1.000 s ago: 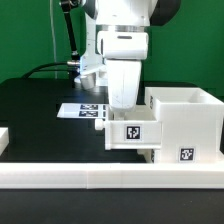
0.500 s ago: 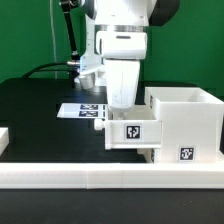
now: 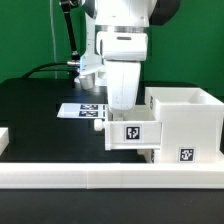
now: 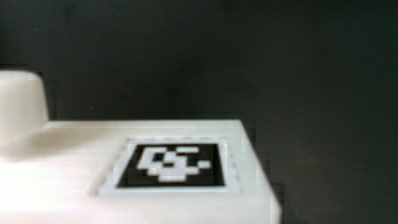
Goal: Assemble drawer
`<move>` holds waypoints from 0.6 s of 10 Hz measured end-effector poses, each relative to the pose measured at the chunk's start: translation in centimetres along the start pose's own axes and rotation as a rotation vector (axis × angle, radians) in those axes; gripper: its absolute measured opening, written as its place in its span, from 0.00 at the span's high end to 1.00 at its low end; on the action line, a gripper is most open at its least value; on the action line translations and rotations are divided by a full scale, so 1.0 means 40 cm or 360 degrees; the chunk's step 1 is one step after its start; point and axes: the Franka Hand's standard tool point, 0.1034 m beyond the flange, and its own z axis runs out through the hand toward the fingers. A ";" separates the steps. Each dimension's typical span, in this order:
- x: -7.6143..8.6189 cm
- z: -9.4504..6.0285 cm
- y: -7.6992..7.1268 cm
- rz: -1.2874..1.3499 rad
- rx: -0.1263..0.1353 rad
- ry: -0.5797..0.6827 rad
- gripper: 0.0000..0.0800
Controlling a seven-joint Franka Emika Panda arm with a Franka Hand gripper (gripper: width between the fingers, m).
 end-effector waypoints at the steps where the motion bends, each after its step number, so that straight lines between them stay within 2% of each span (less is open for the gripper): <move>1: 0.001 0.001 -0.003 0.0012 -0.0004 0.0002 0.95; 6: 0.002 0.002 -0.010 0.0058 -0.0011 0.0006 0.95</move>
Offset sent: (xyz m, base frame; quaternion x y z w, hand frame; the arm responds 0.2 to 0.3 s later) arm 0.0000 0.0000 0.0000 0.0000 0.0000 0.0000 1.0000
